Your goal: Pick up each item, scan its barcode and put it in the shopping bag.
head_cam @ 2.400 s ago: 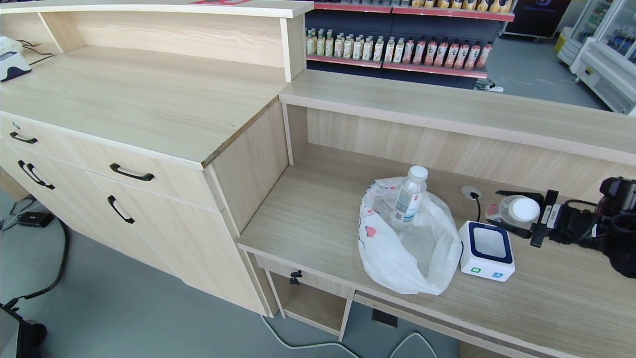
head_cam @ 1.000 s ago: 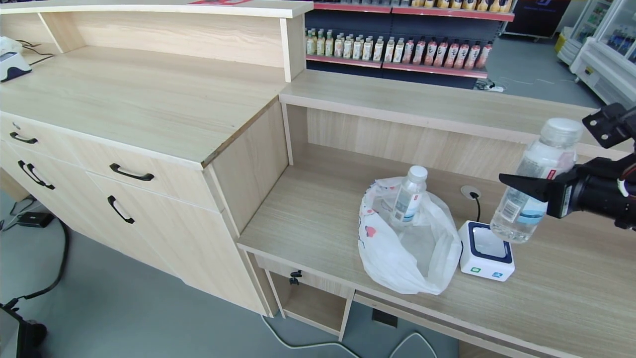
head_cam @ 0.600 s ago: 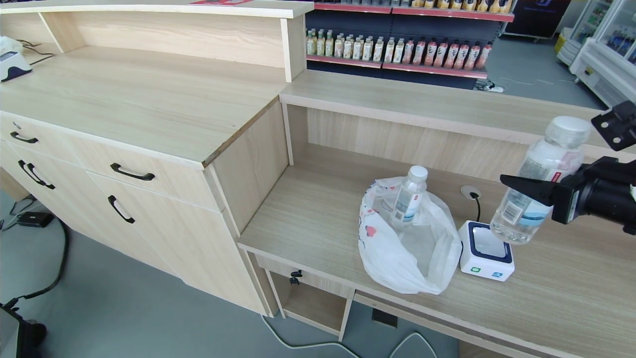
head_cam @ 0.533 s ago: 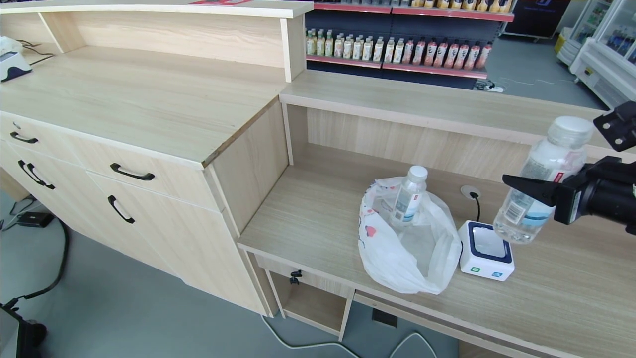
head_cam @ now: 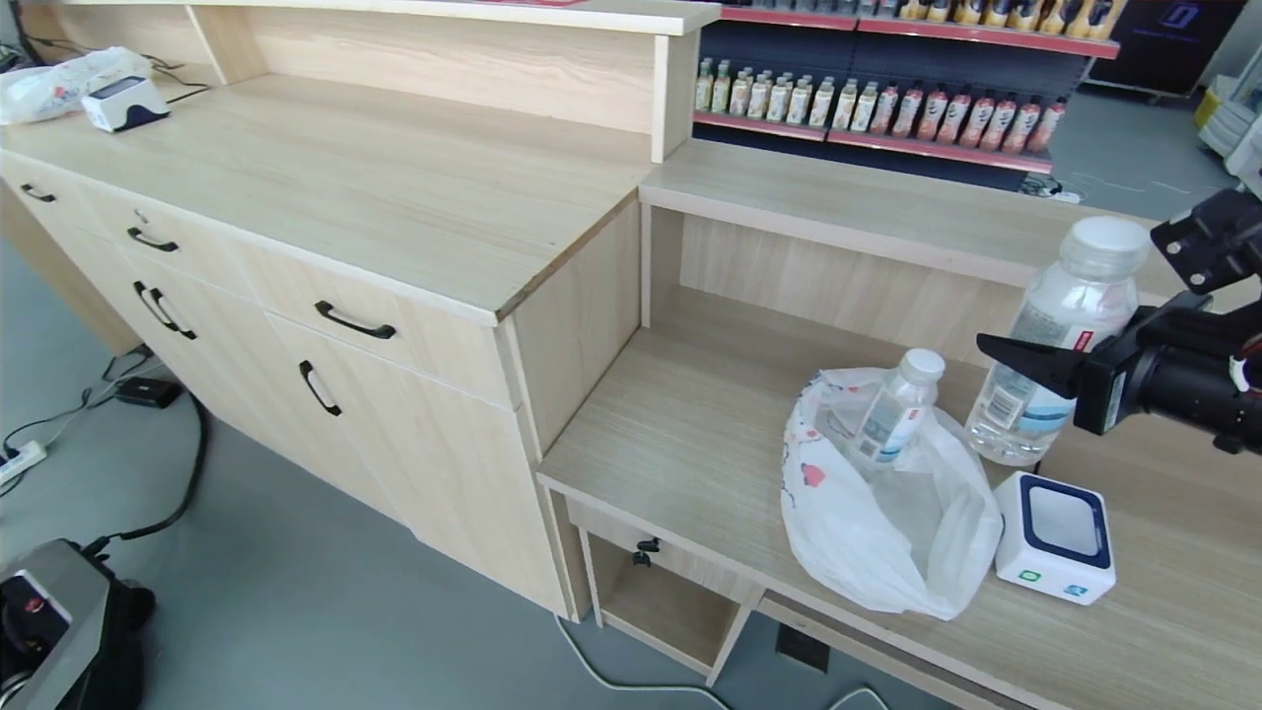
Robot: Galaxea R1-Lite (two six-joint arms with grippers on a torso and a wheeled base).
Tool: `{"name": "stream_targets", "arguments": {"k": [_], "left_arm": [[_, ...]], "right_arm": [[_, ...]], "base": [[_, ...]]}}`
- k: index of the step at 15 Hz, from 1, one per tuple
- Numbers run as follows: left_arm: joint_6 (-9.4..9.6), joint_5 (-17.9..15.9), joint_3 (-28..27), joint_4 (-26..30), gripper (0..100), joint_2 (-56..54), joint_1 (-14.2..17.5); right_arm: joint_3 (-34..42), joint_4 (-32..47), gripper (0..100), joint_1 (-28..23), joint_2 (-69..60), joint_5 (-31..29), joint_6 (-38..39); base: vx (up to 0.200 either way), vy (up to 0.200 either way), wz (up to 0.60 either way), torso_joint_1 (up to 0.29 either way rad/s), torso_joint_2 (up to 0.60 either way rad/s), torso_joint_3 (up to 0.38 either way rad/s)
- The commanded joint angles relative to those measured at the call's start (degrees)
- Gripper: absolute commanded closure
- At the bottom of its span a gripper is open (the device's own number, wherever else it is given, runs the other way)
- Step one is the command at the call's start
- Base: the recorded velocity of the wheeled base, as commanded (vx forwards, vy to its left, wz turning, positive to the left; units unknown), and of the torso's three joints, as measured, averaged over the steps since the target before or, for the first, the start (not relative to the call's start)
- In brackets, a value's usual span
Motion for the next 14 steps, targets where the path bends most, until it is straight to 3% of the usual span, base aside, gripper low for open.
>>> {"name": "stream_targets", "arguments": {"k": [1,3,6,8,14], "left_arm": [[0.01,0.0,-0.1,0.0,0,0.0,0.0],[0.01,0.0,0.0,0.0,0,0.0,0.0],[-0.07,0.0,0.0,0.1,0,0.0,0.0],[-0.07,0.0,0.0,0.0,0,0.0,0.0],[0.01,0.0,0.0,0.0,0,0.0,0.0]], "right_arm": [[0.3,-0.3,100,0.9,2.2,-0.1,0.0],[0.4,-2.2,100,0.4,6.6,0.0,0.0],[4.3,-17.6,100,-0.7,16.9,0.0,0.2],[5.4,-23.8,100,-0.7,21.9,0.2,0.2],[9.0,-30.2,100,-1.1,27.8,0.2,0.1]], "base": [[0.000,0.000,0.00,0.000,0.00,0.000],[0.000,0.000,0.00,0.000,0.00,0.000],[0.000,0.000,0.00,0.000,0.00,0.000],[0.000,0.000,0.00,0.000,0.00,0.000],[0.000,0.000,0.00,0.000,0.00,0.000]]}}
